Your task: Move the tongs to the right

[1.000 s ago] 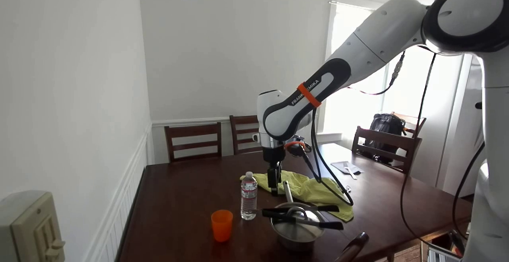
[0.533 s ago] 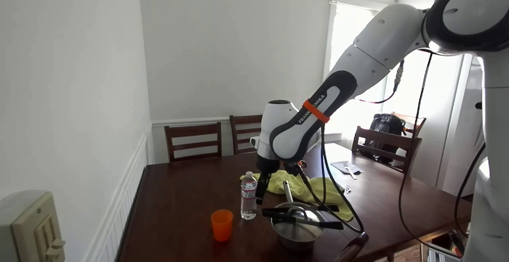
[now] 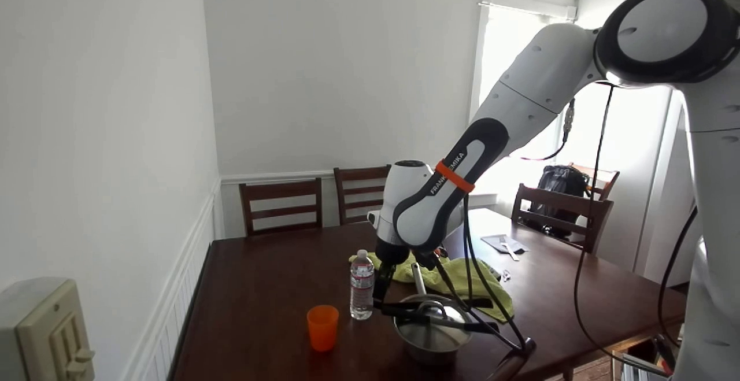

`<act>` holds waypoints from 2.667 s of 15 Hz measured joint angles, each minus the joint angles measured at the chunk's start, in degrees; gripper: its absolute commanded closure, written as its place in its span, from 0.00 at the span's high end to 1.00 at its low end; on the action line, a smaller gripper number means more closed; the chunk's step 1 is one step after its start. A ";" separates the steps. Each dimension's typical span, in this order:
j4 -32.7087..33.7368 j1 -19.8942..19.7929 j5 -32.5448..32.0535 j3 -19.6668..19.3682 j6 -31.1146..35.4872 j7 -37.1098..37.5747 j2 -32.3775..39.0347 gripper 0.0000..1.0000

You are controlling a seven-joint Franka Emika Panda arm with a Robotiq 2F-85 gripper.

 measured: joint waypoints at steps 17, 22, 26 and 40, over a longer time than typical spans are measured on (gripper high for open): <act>3.11 -1.62 -0.89 1.28 -7.13 -2.36 2.74 0.07; 3.04 -1.53 -1.88 1.30 -14.08 -3.37 -1.43 0.07; 2.76 -1.48 -1.88 1.36 -15.60 -4.63 -4.09 0.07; -8.14 -3.82 -8.40 -4.91 -17.24 -3.19 -25.71 0.07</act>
